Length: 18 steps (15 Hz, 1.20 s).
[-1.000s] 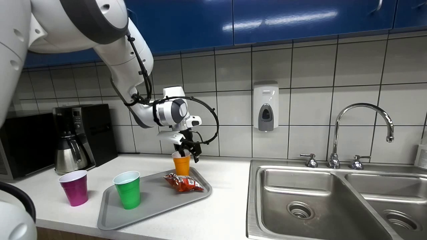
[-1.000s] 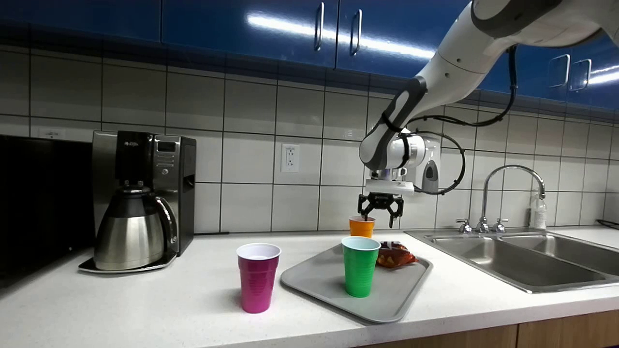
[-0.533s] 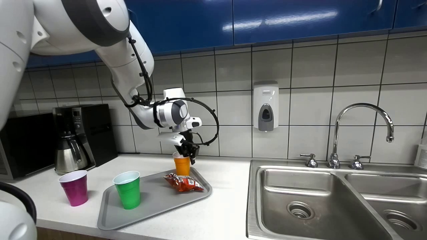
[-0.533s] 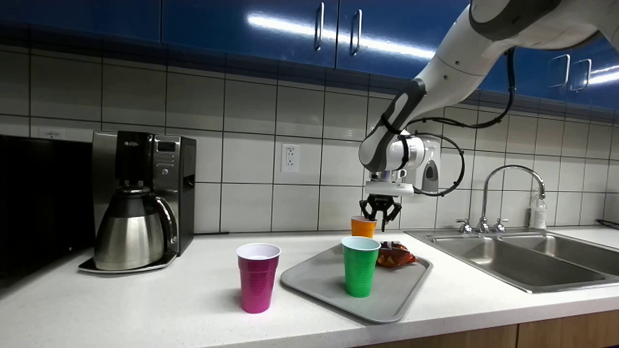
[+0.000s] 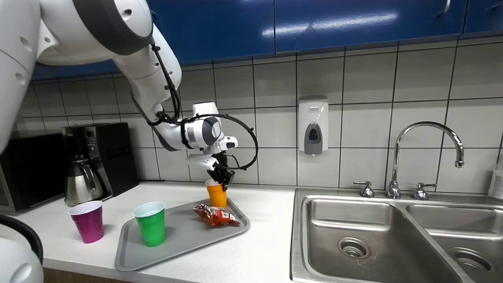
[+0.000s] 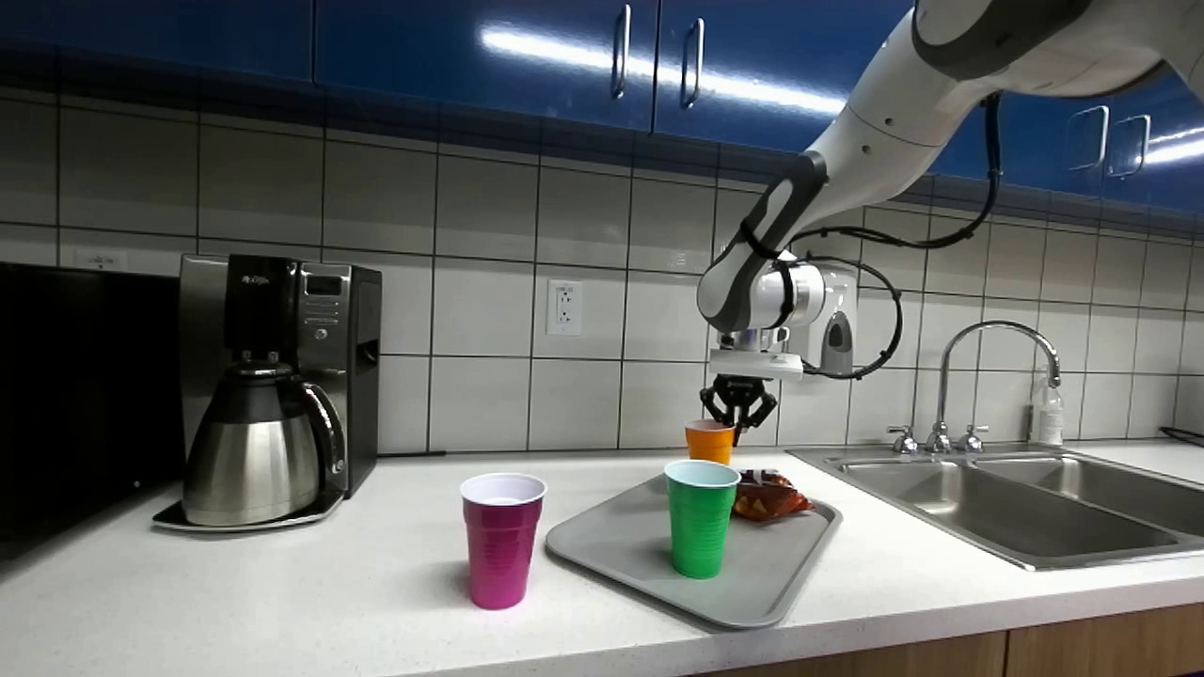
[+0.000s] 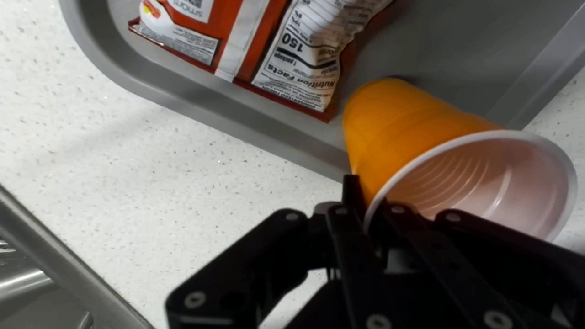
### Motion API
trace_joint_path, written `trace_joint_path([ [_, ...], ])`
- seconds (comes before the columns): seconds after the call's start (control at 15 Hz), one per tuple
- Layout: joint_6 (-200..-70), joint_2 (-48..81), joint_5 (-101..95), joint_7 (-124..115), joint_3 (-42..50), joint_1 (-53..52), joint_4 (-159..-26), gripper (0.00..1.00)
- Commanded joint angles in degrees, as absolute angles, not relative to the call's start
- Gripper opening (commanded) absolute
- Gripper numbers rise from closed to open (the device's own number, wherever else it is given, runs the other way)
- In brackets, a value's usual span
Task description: Remove the yellow and green cups from the tray
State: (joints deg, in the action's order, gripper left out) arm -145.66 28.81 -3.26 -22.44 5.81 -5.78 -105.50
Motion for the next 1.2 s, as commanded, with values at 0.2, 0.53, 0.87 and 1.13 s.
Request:
trace_joint_path([
  [0.2,-144.68,27.95,0.18,-19.40,4.33,-3.87,-103.47,0.01],
  [0.53,-144.72,26.07,1.92,-18.47,4.28,-3.43,-102.82,0.01],
  [0.87,-145.32,24.34,1.93,-18.29,4.79,-2.85,-103.29,0.01],
  [1.13,-145.62,23.79,1.00,-18.68,5.76,-2.22,-103.81,0.01],
])
